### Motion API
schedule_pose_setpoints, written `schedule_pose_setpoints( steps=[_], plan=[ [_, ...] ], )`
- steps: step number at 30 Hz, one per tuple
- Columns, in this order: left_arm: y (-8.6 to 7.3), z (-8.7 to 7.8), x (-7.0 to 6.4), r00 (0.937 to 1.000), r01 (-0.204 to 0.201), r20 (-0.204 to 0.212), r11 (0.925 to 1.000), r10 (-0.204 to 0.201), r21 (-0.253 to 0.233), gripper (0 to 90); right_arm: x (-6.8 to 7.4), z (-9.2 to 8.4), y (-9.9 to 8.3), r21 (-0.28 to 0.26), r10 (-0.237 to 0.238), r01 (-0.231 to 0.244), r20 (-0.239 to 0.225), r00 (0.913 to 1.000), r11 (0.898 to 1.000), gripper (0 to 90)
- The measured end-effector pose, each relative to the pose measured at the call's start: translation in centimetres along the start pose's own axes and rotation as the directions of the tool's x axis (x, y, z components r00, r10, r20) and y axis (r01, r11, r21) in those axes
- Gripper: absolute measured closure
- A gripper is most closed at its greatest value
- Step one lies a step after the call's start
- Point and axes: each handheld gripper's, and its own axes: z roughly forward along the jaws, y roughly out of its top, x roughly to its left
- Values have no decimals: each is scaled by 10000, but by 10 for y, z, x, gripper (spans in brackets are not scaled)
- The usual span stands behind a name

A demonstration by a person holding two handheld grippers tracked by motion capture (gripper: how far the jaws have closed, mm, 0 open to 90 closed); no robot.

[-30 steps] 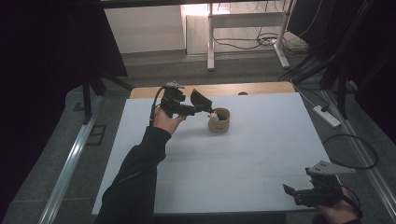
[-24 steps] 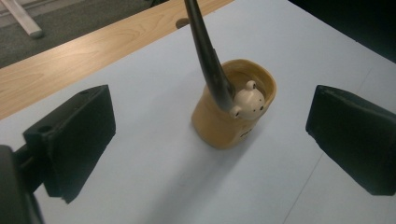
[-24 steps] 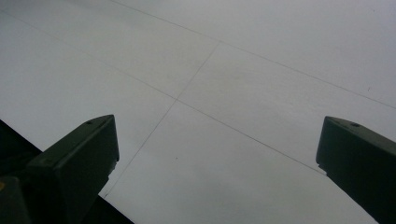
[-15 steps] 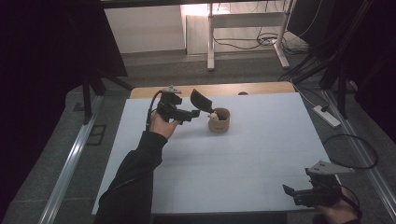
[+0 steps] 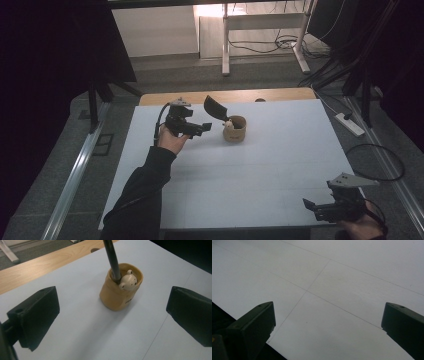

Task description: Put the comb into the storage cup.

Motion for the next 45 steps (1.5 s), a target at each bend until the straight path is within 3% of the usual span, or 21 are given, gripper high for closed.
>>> schedule_pose_setpoints(
  steps=[30, 37, 45],
  plan=[
    [-42, -12, -3, 9998, 47, 210, 9984, -35, -555, 0, 1, 0, 0, 87, -67, 67, 54, 10000, 9999, 0],
    [-49, -12, -5, 9993, 2, 375, 9991, 14, -423, 0, 1, -1, -1, 50, -60, 60, 28, 10000, 10000, 0],
    [-54, -11, -5, 9996, -72, 280, 9997, 79, -242, 0, 1, -1, -1, 90, -76, 77, -49, 10000, 9999, 0]
  ],
)
